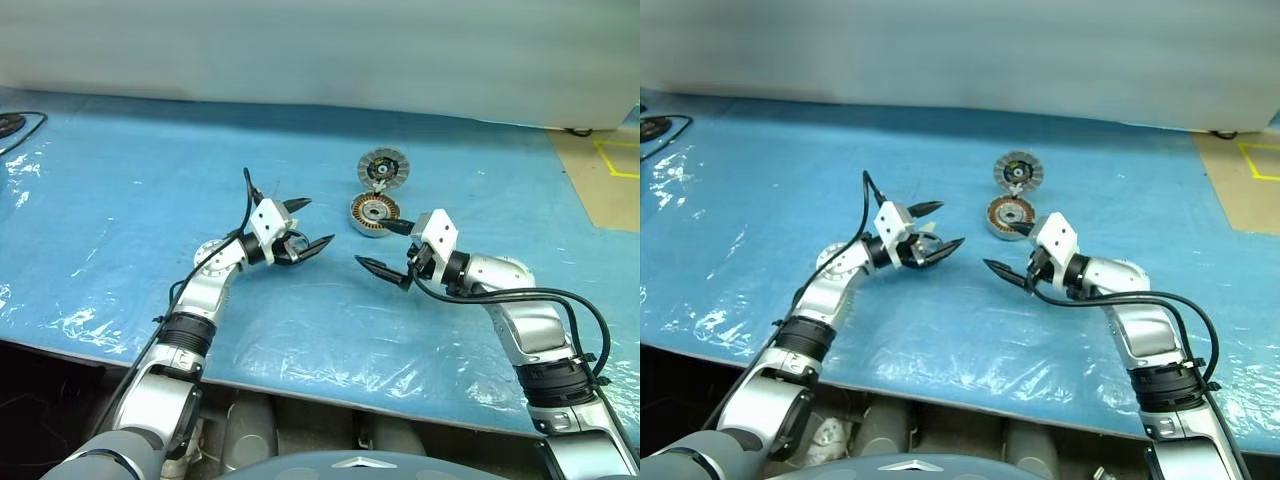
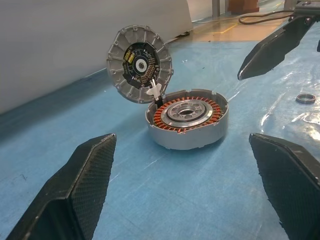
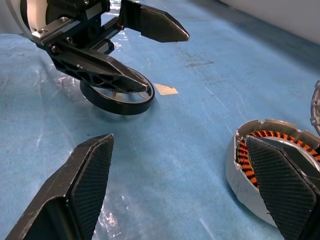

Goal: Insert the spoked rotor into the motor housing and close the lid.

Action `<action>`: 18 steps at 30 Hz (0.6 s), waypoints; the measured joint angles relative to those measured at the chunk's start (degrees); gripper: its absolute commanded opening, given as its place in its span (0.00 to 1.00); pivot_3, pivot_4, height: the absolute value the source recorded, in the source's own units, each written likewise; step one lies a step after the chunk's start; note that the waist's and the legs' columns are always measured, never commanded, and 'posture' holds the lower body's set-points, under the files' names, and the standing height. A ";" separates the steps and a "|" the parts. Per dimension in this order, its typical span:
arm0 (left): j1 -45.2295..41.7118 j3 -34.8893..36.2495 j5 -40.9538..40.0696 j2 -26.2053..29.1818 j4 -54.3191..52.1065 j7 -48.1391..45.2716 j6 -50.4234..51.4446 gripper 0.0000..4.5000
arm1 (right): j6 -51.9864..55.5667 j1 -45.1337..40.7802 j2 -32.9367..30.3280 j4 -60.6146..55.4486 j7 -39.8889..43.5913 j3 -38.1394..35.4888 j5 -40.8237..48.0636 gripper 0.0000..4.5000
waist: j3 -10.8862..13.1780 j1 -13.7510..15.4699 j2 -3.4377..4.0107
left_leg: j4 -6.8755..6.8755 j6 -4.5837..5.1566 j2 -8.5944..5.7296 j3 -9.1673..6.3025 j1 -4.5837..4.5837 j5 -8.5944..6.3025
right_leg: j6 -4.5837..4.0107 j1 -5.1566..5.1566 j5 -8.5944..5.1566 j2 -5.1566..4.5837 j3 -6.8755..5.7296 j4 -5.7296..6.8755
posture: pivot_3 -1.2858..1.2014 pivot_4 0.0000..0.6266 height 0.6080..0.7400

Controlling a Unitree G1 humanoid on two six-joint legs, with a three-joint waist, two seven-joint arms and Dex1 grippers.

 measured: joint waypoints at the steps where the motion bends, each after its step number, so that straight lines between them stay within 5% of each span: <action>1: -0.19 -0.16 0.00 -0.01 0.14 -0.21 -0.01 1.00 | -0.01 0.01 0.00 0.00 -0.17 -0.01 -0.03 0.99 | 0.00 0.00 0.00 | -0.01 0.00 0.01 0.00 0.00 0.00 | 0.00 0.00 0.00 0.00 -0.01 0.00 | 0.52 0.24 1.00; 18: 1.12 -0.72 -0.05 0.13 0.82 -2.11 -0.21 1.00 | -1.64 0.88 -0.98 -1.86 -1.13 -0.18 -0.43 0.99 | 0.00 -0.02 0.00 | 0.00 0.01 0.01 0.00 0.02 -0.01 | 0.00 0.00 0.00 0.00 0.00 0.02 | 0.52 0.24 1.00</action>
